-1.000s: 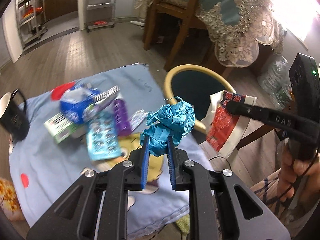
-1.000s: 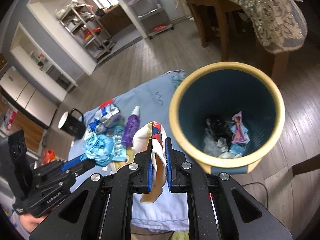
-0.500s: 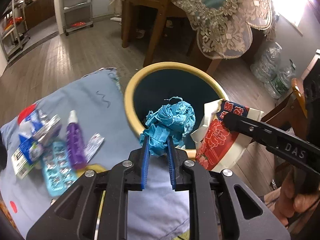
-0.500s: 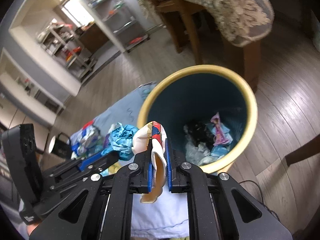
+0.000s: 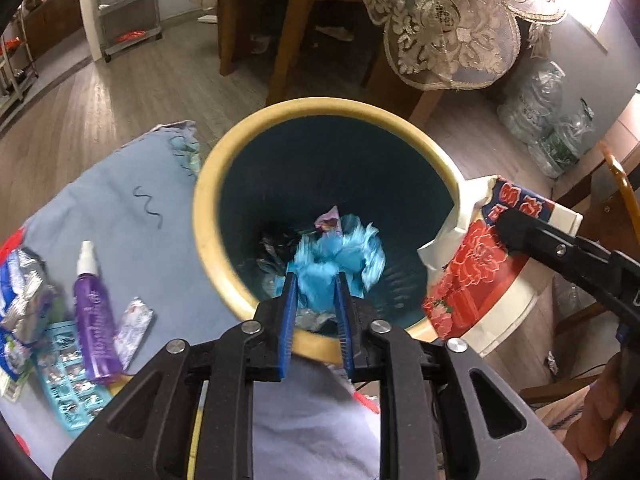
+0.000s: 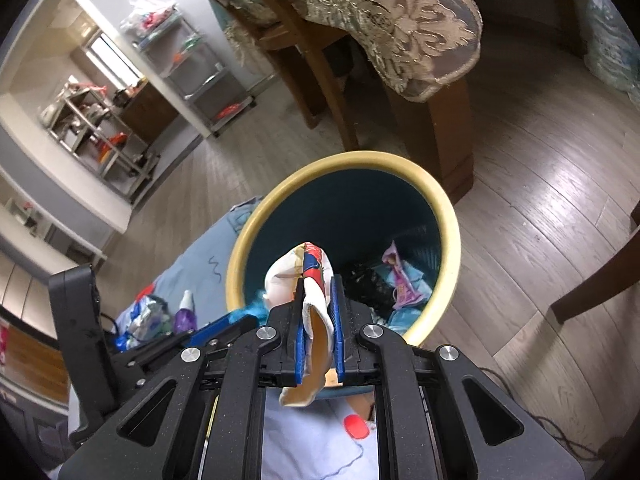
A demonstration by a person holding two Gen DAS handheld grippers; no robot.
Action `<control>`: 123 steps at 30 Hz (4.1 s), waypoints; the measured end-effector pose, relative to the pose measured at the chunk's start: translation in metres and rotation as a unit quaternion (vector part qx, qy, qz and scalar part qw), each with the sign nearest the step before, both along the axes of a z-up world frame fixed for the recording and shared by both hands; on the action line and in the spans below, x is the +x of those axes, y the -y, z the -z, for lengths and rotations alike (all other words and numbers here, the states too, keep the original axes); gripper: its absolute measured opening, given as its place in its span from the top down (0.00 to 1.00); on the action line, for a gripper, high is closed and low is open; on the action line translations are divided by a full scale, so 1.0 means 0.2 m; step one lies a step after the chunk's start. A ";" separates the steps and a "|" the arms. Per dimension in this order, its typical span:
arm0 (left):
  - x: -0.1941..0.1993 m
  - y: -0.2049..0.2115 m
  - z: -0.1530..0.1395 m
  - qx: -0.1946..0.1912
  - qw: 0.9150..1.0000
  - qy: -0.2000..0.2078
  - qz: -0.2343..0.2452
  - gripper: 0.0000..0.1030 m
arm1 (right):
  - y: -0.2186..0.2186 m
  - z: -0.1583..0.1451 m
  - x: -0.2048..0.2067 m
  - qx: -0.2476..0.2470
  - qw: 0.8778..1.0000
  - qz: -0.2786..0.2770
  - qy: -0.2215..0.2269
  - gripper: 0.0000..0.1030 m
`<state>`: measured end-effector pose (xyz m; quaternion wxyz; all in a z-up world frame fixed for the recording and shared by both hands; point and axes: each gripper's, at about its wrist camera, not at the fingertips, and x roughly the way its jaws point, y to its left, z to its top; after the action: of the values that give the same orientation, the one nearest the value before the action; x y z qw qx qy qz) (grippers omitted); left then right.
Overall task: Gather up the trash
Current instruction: 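Open both grippers to drop the teal mask and wrapper into the bin, then grasp the green medicine box with the left gripper while the right grasps the blue snack bag, then carry the green box and blue snack bag over the bin with both grippers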
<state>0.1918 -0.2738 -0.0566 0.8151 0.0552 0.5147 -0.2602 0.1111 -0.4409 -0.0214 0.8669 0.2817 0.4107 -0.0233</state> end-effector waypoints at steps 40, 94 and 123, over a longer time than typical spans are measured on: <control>-0.41 -1.30 -0.10 -0.016 0.985 0.022 -0.169 0.55 | -0.49 0.04 0.20 -0.031 0.995 -0.093 -0.016 0.42; -0.11 -1.67 -0.13 -0.176 0.944 0.027 -0.278 0.82 | -1.11 0.14 0.55 0.204 0.956 -0.211 -0.011 0.80; -0.42 -1.30 -0.63 -0.047 0.969 0.151 -0.190 0.84 | -0.60 -0.15 0.12 0.065 0.979 -0.184 0.053 0.83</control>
<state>0.1088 -0.0139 0.0696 0.9193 -0.0434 0.3742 -0.1135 0.1353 -0.3202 0.0088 0.8568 0.2578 0.4094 0.1782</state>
